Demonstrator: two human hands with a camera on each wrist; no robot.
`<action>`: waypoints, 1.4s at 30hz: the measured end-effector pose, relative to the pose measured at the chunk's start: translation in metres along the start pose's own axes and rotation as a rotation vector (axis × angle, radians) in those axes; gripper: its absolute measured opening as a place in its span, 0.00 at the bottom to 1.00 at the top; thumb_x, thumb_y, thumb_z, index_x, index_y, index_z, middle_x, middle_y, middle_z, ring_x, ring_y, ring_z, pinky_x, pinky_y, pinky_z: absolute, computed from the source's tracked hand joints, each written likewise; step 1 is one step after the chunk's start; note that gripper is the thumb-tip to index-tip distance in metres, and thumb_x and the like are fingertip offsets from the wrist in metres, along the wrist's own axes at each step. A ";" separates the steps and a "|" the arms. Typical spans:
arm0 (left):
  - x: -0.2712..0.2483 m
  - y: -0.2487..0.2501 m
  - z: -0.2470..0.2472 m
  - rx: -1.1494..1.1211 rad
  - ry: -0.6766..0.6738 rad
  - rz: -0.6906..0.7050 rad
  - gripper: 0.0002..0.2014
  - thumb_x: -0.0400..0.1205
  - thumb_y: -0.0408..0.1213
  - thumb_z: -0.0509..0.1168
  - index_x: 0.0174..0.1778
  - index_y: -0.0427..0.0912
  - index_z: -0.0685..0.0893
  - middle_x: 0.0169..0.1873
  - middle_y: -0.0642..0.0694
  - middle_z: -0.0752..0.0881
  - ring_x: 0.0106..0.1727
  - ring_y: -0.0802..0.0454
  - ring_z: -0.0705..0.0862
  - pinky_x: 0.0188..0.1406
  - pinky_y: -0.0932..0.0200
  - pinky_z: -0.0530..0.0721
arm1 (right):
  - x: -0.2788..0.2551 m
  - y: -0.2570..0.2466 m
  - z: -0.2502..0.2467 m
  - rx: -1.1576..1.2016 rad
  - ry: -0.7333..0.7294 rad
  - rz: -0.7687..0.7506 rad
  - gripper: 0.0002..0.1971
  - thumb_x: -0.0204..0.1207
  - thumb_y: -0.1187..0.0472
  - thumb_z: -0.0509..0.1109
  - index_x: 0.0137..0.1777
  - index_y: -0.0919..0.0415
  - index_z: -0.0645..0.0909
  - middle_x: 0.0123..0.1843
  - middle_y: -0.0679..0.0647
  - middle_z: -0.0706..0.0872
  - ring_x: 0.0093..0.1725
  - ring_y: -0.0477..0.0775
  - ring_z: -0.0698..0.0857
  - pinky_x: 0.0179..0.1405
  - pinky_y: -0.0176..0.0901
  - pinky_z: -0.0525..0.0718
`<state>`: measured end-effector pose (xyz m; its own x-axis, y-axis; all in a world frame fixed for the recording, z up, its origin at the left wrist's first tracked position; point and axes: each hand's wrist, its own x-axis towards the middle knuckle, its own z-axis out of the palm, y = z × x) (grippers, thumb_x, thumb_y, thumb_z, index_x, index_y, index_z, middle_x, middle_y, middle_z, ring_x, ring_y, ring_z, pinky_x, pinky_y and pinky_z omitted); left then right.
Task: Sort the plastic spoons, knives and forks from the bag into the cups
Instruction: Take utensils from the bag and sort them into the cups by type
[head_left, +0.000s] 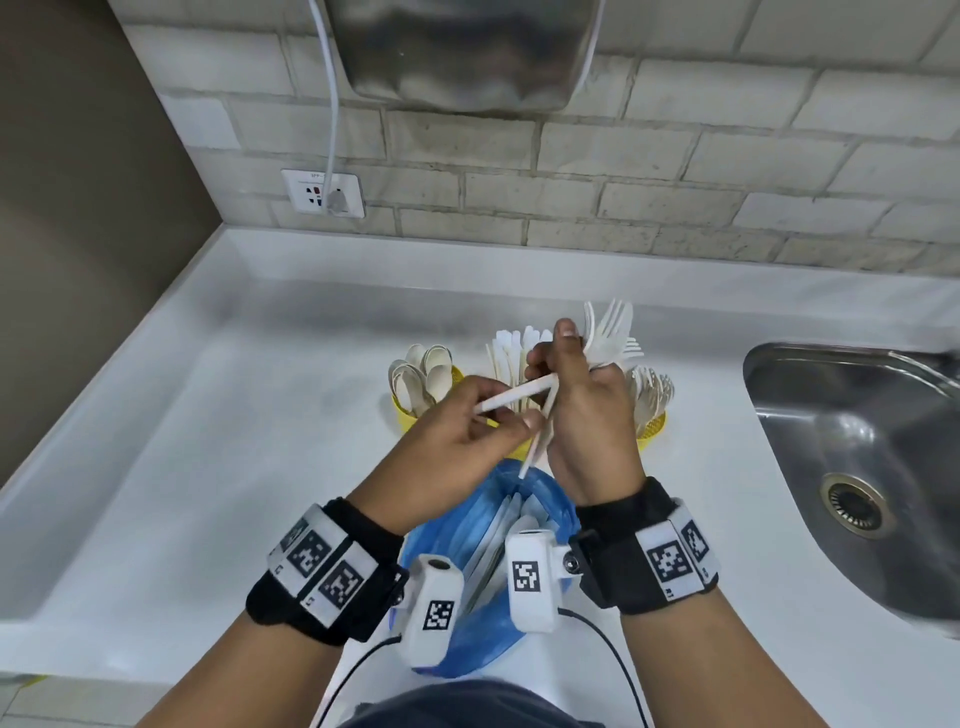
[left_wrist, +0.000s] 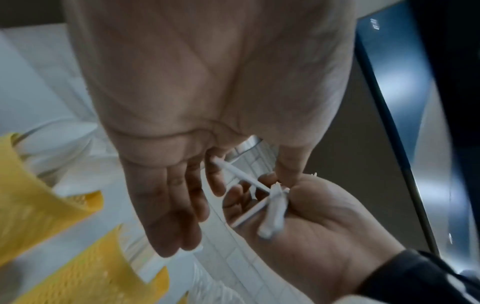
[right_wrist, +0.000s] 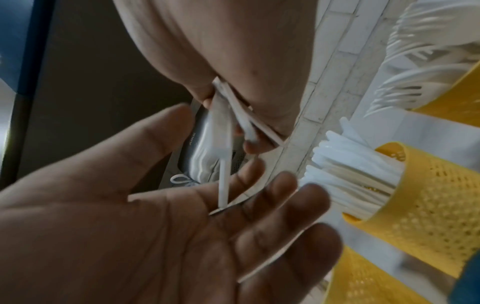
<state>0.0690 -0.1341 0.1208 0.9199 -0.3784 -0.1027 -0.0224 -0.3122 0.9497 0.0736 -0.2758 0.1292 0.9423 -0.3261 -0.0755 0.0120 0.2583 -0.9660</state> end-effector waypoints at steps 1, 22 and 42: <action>-0.001 -0.002 0.002 -0.004 -0.037 0.012 0.24 0.77 0.60 0.71 0.66 0.56 0.80 0.53 0.52 0.87 0.53 0.52 0.90 0.59 0.45 0.89 | -0.002 -0.002 0.002 -0.012 0.009 0.019 0.24 0.88 0.45 0.66 0.36 0.61 0.84 0.31 0.52 0.83 0.33 0.52 0.84 0.38 0.46 0.82; -0.036 0.003 0.025 0.085 -0.042 0.168 0.09 0.92 0.39 0.59 0.63 0.44 0.82 0.35 0.59 0.84 0.28 0.67 0.77 0.32 0.68 0.76 | -0.025 0.004 -0.005 -0.113 -0.123 -0.090 0.12 0.79 0.57 0.76 0.33 0.51 0.84 0.32 0.48 0.86 0.37 0.50 0.86 0.45 0.53 0.82; -0.017 0.035 0.068 0.107 -0.103 0.203 0.09 0.93 0.49 0.57 0.57 0.51 0.80 0.26 0.59 0.76 0.27 0.61 0.72 0.28 0.65 0.70 | 0.001 -0.032 -0.084 -0.124 0.026 -0.239 0.05 0.77 0.52 0.70 0.48 0.49 0.86 0.41 0.48 0.83 0.42 0.58 0.80 0.47 0.54 0.75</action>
<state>0.0257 -0.1975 0.1362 0.8474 -0.5283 0.0523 -0.2494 -0.3092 0.9177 0.0459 -0.3606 0.1391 0.9087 -0.3880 0.1538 0.1907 0.0581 -0.9799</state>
